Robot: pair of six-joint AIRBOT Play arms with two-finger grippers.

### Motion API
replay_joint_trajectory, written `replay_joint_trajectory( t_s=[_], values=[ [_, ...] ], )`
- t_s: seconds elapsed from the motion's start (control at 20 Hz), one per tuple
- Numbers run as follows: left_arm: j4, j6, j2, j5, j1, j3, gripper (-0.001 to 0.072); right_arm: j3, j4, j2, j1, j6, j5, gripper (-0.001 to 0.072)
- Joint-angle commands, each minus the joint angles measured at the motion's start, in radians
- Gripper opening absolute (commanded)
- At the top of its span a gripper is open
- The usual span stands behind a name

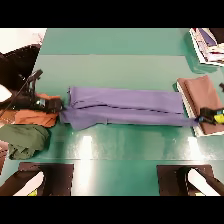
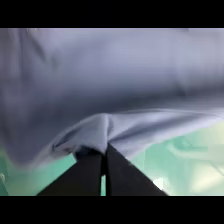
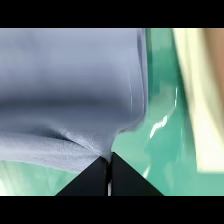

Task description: Fold the shirts.

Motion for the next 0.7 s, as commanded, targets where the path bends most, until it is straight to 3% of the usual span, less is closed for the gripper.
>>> replay_joint_trajectory(
  t_s=[0.0, 0.2, 0.4, 0.45, 0.5, 0.55, 0.65],
  values=[
    [-0.007, 0.074, -0.256, 0.133, 0.000, 0.159, 0.0024, 0.174, 0.030, -0.194, 0.067, 0.003, -0.086, 0.0014],
    [-0.008, 0.084, -0.442, 0.194, 0.000, 0.303, 0.0024, 0.327, 0.030, -0.385, 0.139, 0.025, -0.129, 0.0015],
    [-0.010, 0.095, -0.497, 0.247, 0.000, 0.351, 0.0027, 0.467, 0.031, -0.523, 0.176, 0.029, -0.125, 0.0018],
    [-0.011, 0.084, -0.497, 0.246, 0.000, 0.351, 0.0097, 0.492, 0.032, -0.542, 0.183, 0.028, -0.126, 0.0094],
    [-0.012, 0.061, -0.497, 0.246, 0.000, 0.351, 0.0398, 0.517, 0.040, -0.562, 0.183, 0.028, -0.125, 0.0319],
    [-0.015, 0.045, -0.496, 0.245, 0.000, 0.351, 0.0576, 0.537, 0.073, -0.576, 0.182, 0.027, -0.117, 0.0400],
    [-0.017, 0.038, -0.492, 0.206, 0.000, 0.360, 0.0530, 0.545, 0.135, -0.579, 0.151, -0.008, -0.092, 0.0401]
  ],
)
